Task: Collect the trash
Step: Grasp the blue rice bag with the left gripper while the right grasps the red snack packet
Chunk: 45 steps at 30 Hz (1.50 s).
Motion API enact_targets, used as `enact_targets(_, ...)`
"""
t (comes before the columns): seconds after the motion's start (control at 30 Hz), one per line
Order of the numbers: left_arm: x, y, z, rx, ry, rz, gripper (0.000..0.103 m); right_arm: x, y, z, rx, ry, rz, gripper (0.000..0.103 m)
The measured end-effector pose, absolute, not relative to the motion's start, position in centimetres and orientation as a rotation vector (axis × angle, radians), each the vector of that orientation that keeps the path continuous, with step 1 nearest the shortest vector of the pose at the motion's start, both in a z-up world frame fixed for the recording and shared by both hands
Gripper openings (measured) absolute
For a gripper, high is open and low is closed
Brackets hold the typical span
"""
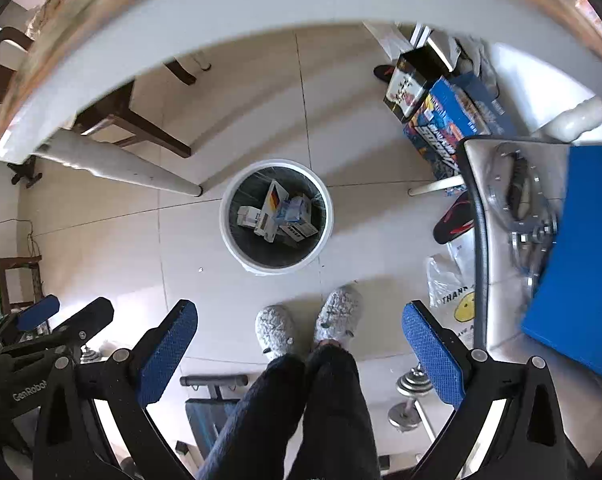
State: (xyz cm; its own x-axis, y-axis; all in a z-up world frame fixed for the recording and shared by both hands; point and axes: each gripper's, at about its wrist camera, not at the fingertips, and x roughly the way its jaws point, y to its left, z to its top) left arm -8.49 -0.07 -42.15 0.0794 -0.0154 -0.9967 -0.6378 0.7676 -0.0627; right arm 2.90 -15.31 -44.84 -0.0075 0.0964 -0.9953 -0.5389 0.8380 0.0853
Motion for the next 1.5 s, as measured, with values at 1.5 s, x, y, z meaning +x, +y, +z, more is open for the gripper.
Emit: enact_targets(1.5, 33.5, 23.9, -32.7, -0.883, 1.210, 0.882, 0.103, 63.7, -10.7, -37.5, 0.048, 1.497, -0.006, 0.098)
